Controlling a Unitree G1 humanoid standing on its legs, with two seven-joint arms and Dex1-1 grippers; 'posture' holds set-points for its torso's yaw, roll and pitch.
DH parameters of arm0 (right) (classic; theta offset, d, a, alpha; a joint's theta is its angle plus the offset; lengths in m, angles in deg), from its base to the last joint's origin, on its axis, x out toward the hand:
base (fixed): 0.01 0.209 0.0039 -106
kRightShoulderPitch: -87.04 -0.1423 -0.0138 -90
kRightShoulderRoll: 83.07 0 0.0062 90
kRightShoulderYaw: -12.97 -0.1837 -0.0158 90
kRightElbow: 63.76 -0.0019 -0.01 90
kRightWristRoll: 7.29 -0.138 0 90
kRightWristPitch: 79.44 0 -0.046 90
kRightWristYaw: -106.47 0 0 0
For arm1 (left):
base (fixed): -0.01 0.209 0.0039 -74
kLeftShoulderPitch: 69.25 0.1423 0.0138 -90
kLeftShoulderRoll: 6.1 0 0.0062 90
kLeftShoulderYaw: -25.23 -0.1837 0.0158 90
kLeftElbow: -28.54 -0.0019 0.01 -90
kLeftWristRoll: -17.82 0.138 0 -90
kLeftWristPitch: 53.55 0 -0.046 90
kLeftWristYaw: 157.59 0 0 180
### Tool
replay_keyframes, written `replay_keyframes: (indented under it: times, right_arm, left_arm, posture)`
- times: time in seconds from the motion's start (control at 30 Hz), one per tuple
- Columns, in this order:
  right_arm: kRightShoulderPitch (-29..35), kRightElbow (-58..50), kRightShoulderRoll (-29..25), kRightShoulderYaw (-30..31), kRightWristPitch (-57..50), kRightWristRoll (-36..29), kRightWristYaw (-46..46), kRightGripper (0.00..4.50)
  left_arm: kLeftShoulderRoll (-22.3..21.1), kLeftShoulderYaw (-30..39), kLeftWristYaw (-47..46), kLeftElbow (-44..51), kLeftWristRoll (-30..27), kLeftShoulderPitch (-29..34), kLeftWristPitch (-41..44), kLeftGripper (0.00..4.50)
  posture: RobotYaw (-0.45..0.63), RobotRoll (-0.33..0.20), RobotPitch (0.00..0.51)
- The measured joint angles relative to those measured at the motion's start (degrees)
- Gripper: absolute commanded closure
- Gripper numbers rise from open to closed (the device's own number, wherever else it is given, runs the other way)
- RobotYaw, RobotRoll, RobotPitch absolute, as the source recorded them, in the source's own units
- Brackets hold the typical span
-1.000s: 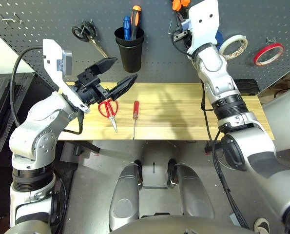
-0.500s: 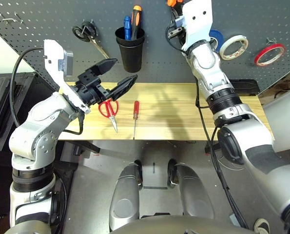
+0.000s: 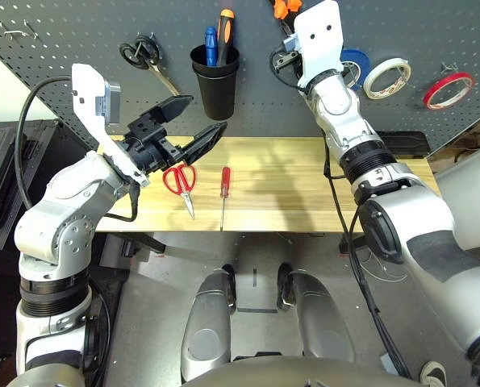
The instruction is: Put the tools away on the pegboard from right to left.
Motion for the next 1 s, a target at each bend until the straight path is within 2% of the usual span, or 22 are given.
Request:
replay_keyframes:
  times: [0.4,0.43,0.53,0.67,0.73,1.0]
  right_arm:
    - [0.43,0.97,0.18,-0.04,0.29,-0.02,-0.1,3.78]
    - [0.73,0.93,0.19,-0.04,0.29,-0.02,-0.12,3.02]
    - [2.05,0.04,0.19,-0.09,0.25,-0.05,-0.21,2.16]
    - [5.48,-5.01,0.13,-0.25,0.05,-0.52,0.29,0.65]
    - [6.73,-8.34,0.12,-0.27,-0.48,-0.73,0.76,0.03]
    - [13.11,-23.14,-0.2,-0.24,-7.57,-1.49,3.31,0.03]
  left_arm:
    - [0.01,-0.3,-0.56,0.05,0.0,-0.07,0.34,0.0]
    - [0.01,-0.31,-0.58,0.05,0.0,-0.07,0.34,0.0]
    - [0.07,-0.43,-0.6,0.08,0.0,-0.07,0.34,0.0]
    - [0.1,-0.59,-0.57,0.09,0.0,-0.07,0.35,0.0]
    - [0.11,-0.67,-0.54,0.07,0.0,-0.07,0.35,0.0]
    - [0.18,-1.34,-0.31,-0.2,0.06,-0.12,0.29,0.0]
  posture:
    - [0.12,0.0,0.211]
    - [0.12,0.0,0.211]
    - [0.12,0.0,0.211]
    - [0.11,0.0,0.208]
    - [0.11,0.0,0.208]
    - [0.09,0.0,0.209]
